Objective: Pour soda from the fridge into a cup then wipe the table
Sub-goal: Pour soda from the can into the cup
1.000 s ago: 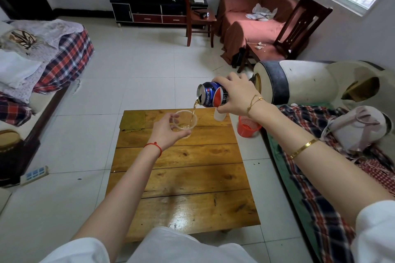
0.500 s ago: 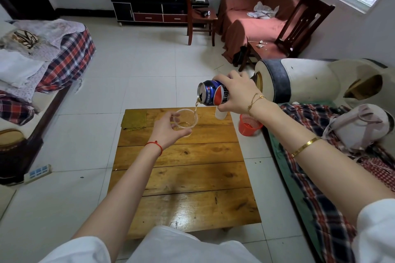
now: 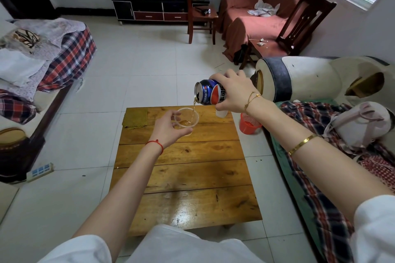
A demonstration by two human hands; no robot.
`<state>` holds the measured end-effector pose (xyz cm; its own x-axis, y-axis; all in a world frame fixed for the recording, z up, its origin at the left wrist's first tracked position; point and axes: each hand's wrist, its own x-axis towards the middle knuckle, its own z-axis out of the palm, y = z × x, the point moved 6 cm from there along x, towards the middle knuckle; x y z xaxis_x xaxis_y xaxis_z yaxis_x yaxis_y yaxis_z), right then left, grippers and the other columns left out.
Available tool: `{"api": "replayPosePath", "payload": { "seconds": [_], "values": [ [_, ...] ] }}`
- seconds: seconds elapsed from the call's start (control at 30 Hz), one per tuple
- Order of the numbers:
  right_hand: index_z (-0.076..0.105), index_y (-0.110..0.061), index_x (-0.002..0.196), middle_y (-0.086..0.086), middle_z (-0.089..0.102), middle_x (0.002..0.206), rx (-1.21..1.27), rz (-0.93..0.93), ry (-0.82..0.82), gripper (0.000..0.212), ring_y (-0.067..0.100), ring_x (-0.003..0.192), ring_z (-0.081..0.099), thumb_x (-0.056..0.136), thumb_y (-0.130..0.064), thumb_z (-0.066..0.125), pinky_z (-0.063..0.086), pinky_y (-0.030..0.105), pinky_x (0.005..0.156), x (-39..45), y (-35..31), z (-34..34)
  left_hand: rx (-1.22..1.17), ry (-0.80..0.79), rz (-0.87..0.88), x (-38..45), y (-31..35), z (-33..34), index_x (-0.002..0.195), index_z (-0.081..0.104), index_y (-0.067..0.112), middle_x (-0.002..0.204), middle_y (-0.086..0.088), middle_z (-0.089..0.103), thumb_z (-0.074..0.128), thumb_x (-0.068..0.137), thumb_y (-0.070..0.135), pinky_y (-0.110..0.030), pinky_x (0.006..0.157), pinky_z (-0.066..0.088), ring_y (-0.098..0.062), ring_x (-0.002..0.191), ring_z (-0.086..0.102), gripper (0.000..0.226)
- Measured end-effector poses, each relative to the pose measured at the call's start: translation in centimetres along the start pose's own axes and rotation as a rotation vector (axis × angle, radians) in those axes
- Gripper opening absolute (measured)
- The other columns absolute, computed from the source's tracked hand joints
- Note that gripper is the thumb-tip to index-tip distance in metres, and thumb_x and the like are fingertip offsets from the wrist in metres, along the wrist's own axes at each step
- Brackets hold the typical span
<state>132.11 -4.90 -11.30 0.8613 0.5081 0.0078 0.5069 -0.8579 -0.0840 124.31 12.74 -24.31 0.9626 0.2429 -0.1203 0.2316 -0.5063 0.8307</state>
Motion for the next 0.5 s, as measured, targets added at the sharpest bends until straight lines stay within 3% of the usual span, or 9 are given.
{"api": "replayPosePath", "payload": {
  "seconds": [0.5],
  "values": [
    [0.038, -0.031, 0.141, 0.006, 0.046, 0.128, -0.009, -0.012, 0.001, 0.077, 0.030, 0.119, 0.040, 0.074, -0.040, 0.075, 0.038, 0.039, 0.095, -0.02, -0.61, -0.03, 0.009, 0.007, 0.007, -0.34, -0.23, -0.53, 0.132, 0.051, 0.017, 0.133, -0.007, 0.059, 0.086, 0.071, 0.034, -0.033, 0.094, 0.051, -0.022, 0.117, 0.061, 0.072]
  ]
}}
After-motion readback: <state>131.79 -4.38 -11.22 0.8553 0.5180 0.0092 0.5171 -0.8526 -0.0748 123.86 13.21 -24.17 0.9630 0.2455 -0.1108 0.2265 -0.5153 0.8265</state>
